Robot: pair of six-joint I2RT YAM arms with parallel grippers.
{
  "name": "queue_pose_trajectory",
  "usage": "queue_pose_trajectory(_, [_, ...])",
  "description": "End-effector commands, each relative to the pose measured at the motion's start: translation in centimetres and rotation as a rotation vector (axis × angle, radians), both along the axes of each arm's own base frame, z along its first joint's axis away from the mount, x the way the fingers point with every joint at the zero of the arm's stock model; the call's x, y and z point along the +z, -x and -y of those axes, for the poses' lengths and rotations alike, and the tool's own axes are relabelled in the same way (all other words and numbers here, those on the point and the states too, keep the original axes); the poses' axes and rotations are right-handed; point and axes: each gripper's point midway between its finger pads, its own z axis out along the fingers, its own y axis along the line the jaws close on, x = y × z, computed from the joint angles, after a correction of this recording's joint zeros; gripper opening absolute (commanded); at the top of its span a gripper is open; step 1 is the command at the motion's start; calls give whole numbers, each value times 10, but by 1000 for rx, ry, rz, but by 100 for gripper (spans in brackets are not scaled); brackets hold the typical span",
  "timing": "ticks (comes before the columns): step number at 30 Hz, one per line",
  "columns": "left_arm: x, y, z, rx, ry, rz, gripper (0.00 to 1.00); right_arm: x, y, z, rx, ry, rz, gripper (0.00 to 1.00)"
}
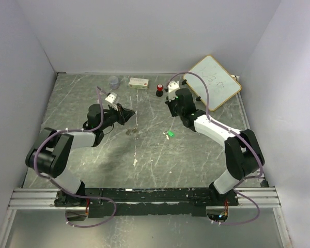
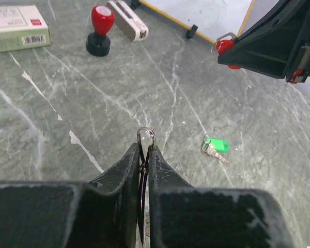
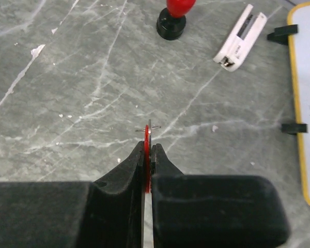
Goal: Remove the keys from the keyring
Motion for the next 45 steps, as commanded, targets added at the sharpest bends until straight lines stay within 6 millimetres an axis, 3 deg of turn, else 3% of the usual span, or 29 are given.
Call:
queue_pose_trajectory(1, [3, -17, 6, -5, 31, 36, 7, -3, -12, -16, 36, -112, 4, 0])
queue_pose_trajectory(6, [-23, -29, 11, -11, 58, -29, 9, -30, -18, -23, 52, -122, -54, 0])
queue_pose_trajectory(14, [-38, -42, 8, 17, 55, -55, 29, -70, -17, -31, 76, -143, -142, 0])
queue_pose_trajectory(19, [-34, -51, -3, 71, 33, -33, 57, -87, -21, -32, 77, -143, -169, 0])
queue_pose_trajectory(24, [-31, -57, -15, 131, -26, -3, 65, -98, -25, -35, 82, -146, -189, 8])
queue_pose_trajectory(28, [-27, -55, -23, 166, -50, 8, 69, -101, -26, -36, 87, -146, -190, 22])
queue_pose_trajectory(30, [-20, -52, -26, 176, -52, 23, 71, -98, -28, -35, 82, -141, -179, 27])
queue_pose_trajectory(32, [-13, -48, -28, 180, -57, 40, 73, -89, -29, -33, 80, -140, -152, 42])
queue_pose_trajectory(33, [-8, -45, -30, 184, -59, 53, 74, -84, -29, -31, 79, -139, -134, 45])
queue_pose_trajectory(37, [10, -38, -36, 203, -62, 90, 77, -58, -32, -21, 31, -140, -61, 48])
queue_pose_trajectory(39, [18, -33, -41, 222, -65, 103, 87, -39, -34, -12, -24, -153, -18, 50])
queue_pose_trajectory(40, [21, -31, -44, 233, -69, 108, 92, -31, -33, -8, -50, -161, 1, 59])
queue_pose_trajectory(41, [23, -29, -47, 247, -75, 108, 95, -25, -32, -3, -73, -165, 18, 93])
queue_pose_trajectory(42, [26, -27, -51, 260, -79, 109, 97, -21, -29, 4, -106, -169, 34, 99])
queue_pose_trajectory(45, [29, -21, -62, 309, -99, 99, 100, 0, -22, 26, -207, -190, 111, 100])
